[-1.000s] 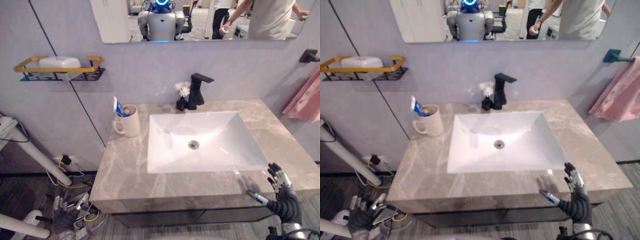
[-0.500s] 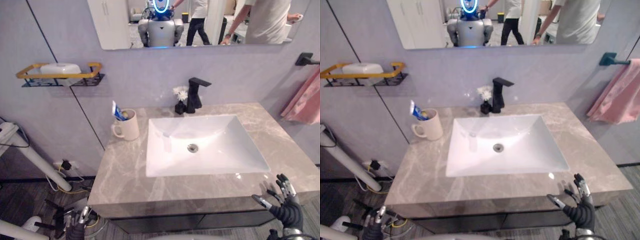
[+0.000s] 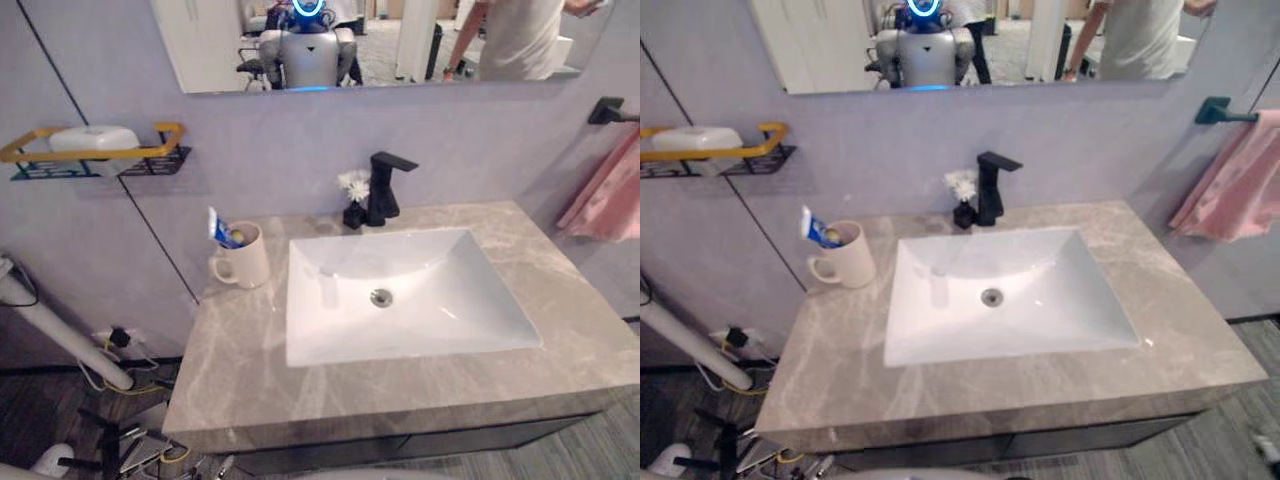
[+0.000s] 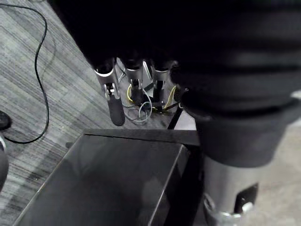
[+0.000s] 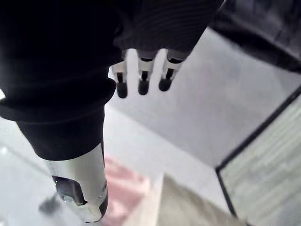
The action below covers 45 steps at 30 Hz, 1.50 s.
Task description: Organize washtable
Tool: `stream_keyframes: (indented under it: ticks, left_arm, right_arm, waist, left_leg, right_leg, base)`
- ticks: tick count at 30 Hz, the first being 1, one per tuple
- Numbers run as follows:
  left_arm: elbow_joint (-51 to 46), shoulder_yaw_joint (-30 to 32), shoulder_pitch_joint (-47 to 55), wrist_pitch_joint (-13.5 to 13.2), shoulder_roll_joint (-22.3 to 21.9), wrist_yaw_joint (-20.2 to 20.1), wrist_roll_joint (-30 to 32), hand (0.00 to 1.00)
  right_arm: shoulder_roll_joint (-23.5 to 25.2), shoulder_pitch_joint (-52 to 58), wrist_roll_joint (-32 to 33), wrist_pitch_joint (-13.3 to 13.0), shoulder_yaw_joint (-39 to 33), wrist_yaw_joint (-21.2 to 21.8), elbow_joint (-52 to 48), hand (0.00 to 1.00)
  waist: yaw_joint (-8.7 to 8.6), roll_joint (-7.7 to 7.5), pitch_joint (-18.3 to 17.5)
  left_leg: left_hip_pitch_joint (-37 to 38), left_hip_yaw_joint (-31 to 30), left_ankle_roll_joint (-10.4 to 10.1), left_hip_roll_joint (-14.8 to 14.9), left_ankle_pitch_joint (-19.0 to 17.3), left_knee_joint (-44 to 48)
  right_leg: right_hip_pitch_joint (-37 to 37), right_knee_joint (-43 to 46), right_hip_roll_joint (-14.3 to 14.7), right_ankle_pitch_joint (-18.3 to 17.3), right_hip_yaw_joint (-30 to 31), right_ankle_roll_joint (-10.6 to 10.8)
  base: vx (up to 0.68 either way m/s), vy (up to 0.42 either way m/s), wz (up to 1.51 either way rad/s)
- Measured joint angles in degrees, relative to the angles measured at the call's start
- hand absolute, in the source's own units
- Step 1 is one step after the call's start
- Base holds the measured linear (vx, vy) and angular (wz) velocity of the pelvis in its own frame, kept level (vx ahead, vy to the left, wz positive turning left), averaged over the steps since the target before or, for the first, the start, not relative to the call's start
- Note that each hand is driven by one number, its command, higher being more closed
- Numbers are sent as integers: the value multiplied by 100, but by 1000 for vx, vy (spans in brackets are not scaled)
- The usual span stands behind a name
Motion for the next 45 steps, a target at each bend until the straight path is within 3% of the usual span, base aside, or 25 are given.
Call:
stream_keyframes:
  ticks: [5, 8, 11, 14, 19, 24, 30, 35, 45]
  left_arm:
    - [209, 68, -130, 0, 21, 4, -6, 0]
    - [279, 52, -153, 0, 28, 5, -9, 0]
    - [311, 4, -239, 5, 50, 70, -17, 0]
    - [309, -133, -242, 3, 56, 118, -15, 0]
    - [308, -488, -388, 21, 83, 133, 0, 0]
    - [308, -655, -409, 19, 88, 232, 10, 0]
    - [344, -693, -464, 24, 101, 241, 109, 0]
    - [432, -684, -625, -3, 115, 349, 113, 0]
    - [863, -813, -894, 77, 160, 213, 395, 0]
  right_arm:
    - [249, -374, 655, -73, -609, -359, 454, 0]
    - [421, -578, 1058, -154, -500, -359, 800, 0]
    - [546, -589, 1311, -147, 128, -75, 1219, 0]
    - [543, -603, 1326, -129, 1196, 313, 1918, 0]
    - [470, -880, 1322, 27, 2752, 794, 3352, 0]
    - [346, -906, 1271, 23, 2962, 1104, 4017, 0]
    - [392, -995, 1242, 14, 3161, 1156, 4668, 0]
    - [305, -1209, 1272, 33, 3183, 1306, 5211, 0]
    - [91, -1632, 1400, 236, 3122, 1533, 6225, 0]
  waist:
    - [-46, -91, 20]
    - [-126, -143, 45]
    - [-138, -212, 59]
    - [-101, -226, 121]
    - [132, -97, 247]
    - [143, -69, 333]
    - [190, -97, 420]
    - [199, -218, 457]
    - [199, -113, 550]
  left_leg:
    - [61, 46, -8, 6, -7, -70]
    - [77, 62, -18, 17, -14, -68]
    - [105, 87, -30, 29, -39, -63]
    - [200, 107, -31, 25, -39, -73]
    - [196, -11, -32, 22, -36, -114]
    - [170, -91, -93, 21, 11, -149]
    - [163, -152, -149, 7, 180, -179]
    - [158, -180, -124, -75, 492, -359]
    - [120, -255, 10, -77, 600, -656]
  right_leg:
    - [12, -10, 31, 1, 39, 0]
    - [21, -16, 52, 12, 56, -9]
    - [41, -25, 73, 25, 82, -12]
    - [141, -50, 63, 26, 87, -9]
    - [250, -132, 16, 27, -85, -7]
    - [331, -182, -5, 29, -221, -4]
    - [546, -444, -33, 151, -413, -24]
    - [629, -691, -78, 334, -498, -36]
    - [718, -1278, 14, 809, -568, -48]
  base:
    - [-6, -4, -4]
    - [-5, -6, -4]
    - [-4, -4, -5]
    - [-3, 7, 1]
    - [11, -6, 17]
    - [49, -6, 11]
    - [20, -13, 13]
    - [-36, -23, 10]
    - [-120, -8, 4]
